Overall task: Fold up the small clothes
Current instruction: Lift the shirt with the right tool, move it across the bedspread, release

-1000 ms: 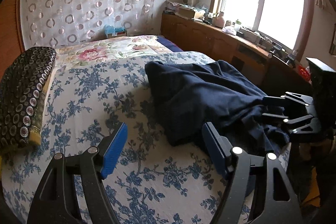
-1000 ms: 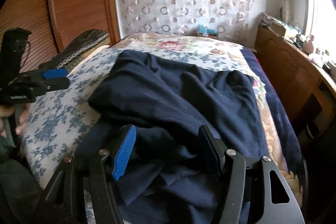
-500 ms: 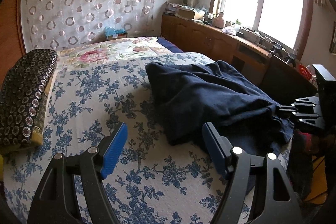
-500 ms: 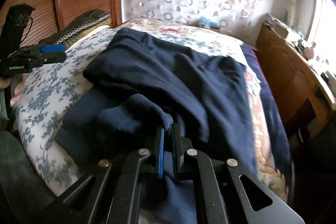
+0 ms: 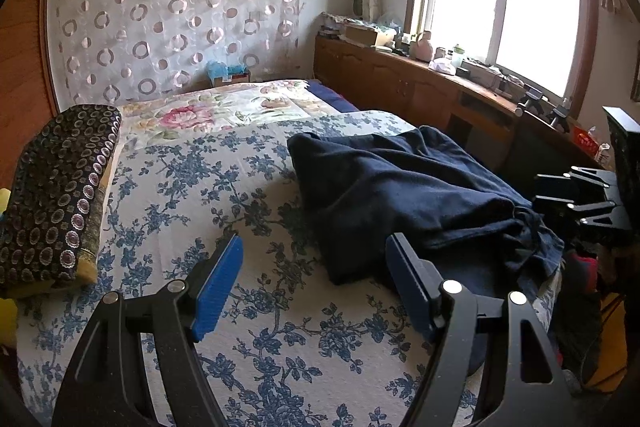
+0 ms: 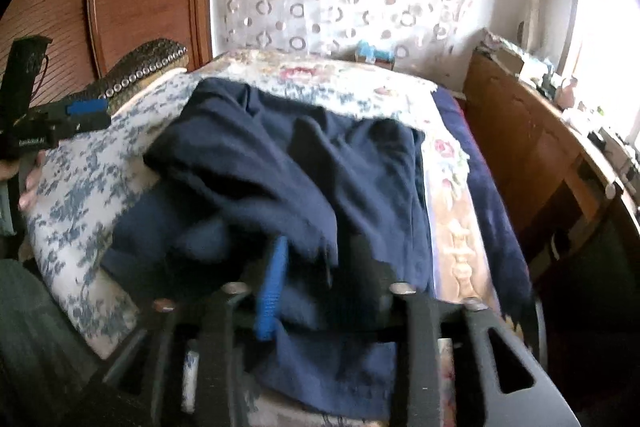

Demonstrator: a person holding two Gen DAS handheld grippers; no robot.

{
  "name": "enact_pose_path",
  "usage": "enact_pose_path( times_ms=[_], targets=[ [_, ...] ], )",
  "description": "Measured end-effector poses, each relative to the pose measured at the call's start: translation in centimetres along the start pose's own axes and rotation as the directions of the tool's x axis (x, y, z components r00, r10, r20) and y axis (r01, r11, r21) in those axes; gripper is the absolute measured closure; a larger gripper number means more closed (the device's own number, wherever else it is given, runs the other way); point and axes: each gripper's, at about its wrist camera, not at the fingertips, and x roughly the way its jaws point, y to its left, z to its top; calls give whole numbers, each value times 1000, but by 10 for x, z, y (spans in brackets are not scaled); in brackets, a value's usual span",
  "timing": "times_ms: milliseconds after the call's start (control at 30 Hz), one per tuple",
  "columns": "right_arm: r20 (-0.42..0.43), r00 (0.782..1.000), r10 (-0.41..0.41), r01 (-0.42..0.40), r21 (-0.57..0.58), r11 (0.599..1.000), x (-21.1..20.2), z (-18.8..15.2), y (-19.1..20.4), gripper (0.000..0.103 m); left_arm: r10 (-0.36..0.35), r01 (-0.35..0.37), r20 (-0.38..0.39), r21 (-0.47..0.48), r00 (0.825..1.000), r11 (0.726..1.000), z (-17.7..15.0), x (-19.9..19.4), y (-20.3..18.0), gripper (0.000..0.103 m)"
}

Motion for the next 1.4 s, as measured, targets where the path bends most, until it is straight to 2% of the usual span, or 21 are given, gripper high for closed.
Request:
enact_pose_path(
  times_ms=[400, 533, 700, 800, 900, 1133, 1233, 1300, 1367, 1400],
  targets=[
    [14, 992, 127, -125, -86, 988, 38, 45, 44, 56, 22, -22, 12, -29, 1000, 999, -3, -7, 15, 28],
    [6, 980, 198, -196, -129, 972, 54, 61, 58, 56, 41, -40, 17, -52, 999, 998, -4, -11, 27, 28],
    [-52, 961, 271, -275, -208, 938, 82, 78, 86, 52, 59, -57, 22, -75, 998, 996, -5, -16, 40, 28],
    [-98, 957, 272, -289, -261, 921, 99, 83, 99, 48, 64, -62, 21, -86, 998, 994, -7, -17, 44, 28],
    [-139, 954, 265, -296, -315, 902, 116, 84, 116, 38, 65, -63, 17, -95, 998, 993, -10, -15, 48, 28],
    [-203, 967, 156, -233, -450, 862, 156, 86, 144, 35, 60, -58, 12, -99, 998, 993, -12, -15, 51, 28],
    [-198, 965, 169, -242, -437, 866, 160, 90, 144, 35, 60, -58, 12, -100, 998, 993, -12, -15, 51, 28],
    [-182, 968, 173, -235, -417, 878, 161, 90, 141, 45, 57, -56, 10, -100, 998, 993, -14, -15, 52, 28],
    [-158, 974, 161, -211, -394, 895, 162, 92, 137, 79, 55, -54, 6, -99, 998, 994, -16, -13, 51, 28],
    [-145, 974, 173, -215, -369, 904, 160, 95, 134, 87, 53, -53, 3, -97, 999, 994, -17, -13, 51, 28]
  ],
)
